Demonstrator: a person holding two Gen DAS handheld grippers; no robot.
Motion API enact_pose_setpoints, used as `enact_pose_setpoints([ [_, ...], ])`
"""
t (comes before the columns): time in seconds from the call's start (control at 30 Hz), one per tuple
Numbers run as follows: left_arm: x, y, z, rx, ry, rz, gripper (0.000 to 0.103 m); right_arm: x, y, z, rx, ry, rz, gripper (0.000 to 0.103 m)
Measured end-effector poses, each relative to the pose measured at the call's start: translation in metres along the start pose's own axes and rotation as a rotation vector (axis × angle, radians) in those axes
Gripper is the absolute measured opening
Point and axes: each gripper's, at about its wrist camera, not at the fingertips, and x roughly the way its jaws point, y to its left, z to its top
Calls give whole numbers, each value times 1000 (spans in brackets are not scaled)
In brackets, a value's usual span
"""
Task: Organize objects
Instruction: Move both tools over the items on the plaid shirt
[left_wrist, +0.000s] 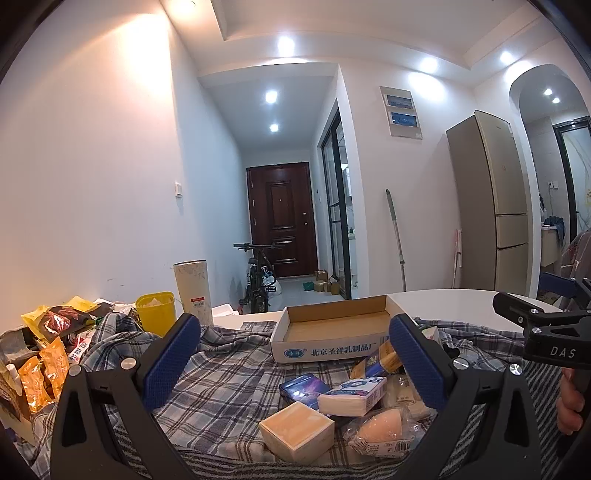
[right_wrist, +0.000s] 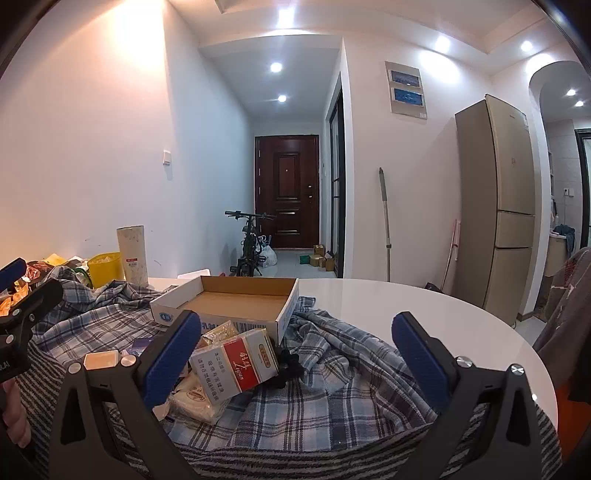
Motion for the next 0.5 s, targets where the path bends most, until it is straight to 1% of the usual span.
enact_pose_setpoints([
  [0.13, -3, -10, 2, 52, -13, 14, 103, -3, -1, 1, 4, -16, -4, 103],
  [0.2, -10, -16, 3, 83, -42, -4, 103, -1, -2, 1, 10, -10, -3, 103],
  [0.27, -20, -22, 4, 112, -79, 19, 103, -1, -2, 1, 12, -8, -2, 103],
  [0.33, -26, -26, 7, 131, -88, 27, 103, -2, -1, 2, 7, -8, -14, 103],
  [0.4, -28, -26, 14, 112, -57, 6, 103, -3, 1, 5, -5, 7, -29, 103],
  [0.5, -27, -18, 25, 31, 14, -40, 103, -8, -3, 15, 13, 45, -16, 103],
])
